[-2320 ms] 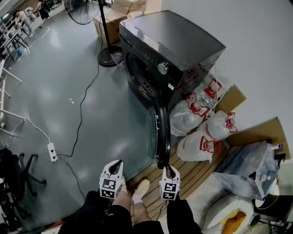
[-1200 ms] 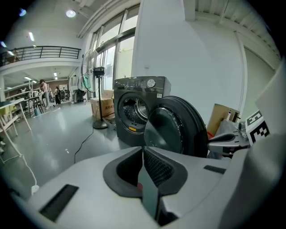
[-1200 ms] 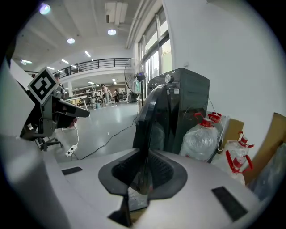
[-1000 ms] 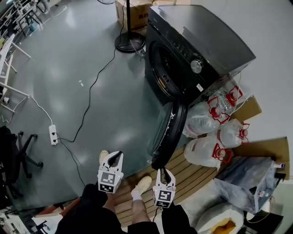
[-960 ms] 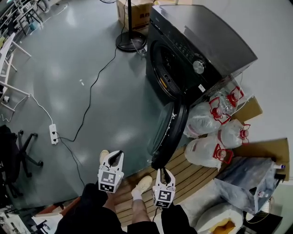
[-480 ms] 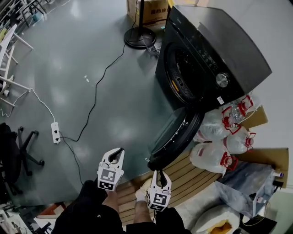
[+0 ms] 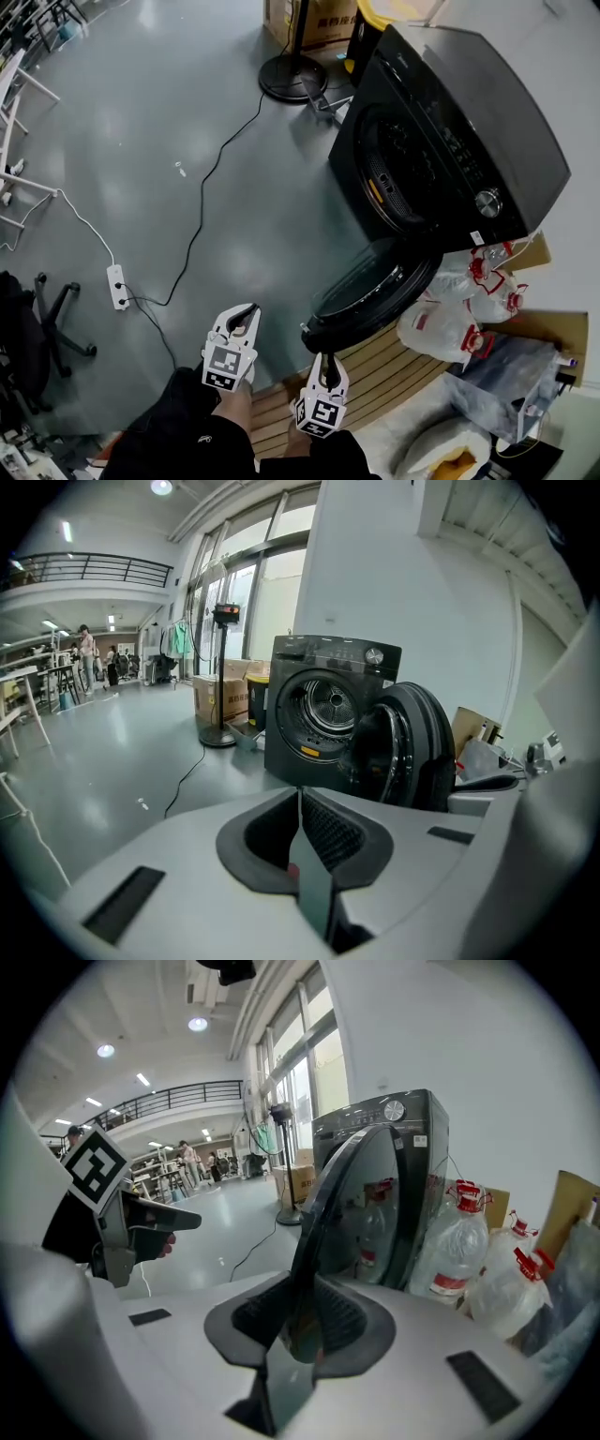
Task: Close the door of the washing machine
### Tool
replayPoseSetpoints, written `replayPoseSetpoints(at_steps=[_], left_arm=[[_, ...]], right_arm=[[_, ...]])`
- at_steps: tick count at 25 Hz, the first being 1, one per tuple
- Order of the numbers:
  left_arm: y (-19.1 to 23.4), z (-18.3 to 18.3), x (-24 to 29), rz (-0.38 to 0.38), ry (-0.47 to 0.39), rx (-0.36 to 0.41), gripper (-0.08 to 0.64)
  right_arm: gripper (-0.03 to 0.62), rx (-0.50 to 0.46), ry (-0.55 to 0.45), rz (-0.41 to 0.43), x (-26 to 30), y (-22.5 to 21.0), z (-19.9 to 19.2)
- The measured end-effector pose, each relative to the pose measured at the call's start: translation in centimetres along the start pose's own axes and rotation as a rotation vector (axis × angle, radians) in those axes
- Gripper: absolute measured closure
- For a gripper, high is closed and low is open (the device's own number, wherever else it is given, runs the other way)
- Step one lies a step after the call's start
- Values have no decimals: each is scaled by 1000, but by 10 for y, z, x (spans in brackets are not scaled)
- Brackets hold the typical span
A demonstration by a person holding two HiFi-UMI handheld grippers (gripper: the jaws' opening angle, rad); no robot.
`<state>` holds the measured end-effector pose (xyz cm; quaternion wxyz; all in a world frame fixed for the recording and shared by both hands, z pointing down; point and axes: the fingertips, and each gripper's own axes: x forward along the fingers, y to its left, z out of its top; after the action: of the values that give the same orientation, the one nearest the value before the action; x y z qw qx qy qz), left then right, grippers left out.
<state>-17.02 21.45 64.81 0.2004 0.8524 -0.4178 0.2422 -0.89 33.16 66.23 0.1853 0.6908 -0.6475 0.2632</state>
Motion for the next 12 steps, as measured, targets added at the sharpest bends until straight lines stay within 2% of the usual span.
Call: replayPoseSetpoints(at_steps=[6,12], left_arm=[[50,16,4,-57,1,7,528],[93,32,11,-84,6,14,528]], right_arm=[[500,7,21,-22,34,41,18],[502,63,53,-56,68,69,38]])
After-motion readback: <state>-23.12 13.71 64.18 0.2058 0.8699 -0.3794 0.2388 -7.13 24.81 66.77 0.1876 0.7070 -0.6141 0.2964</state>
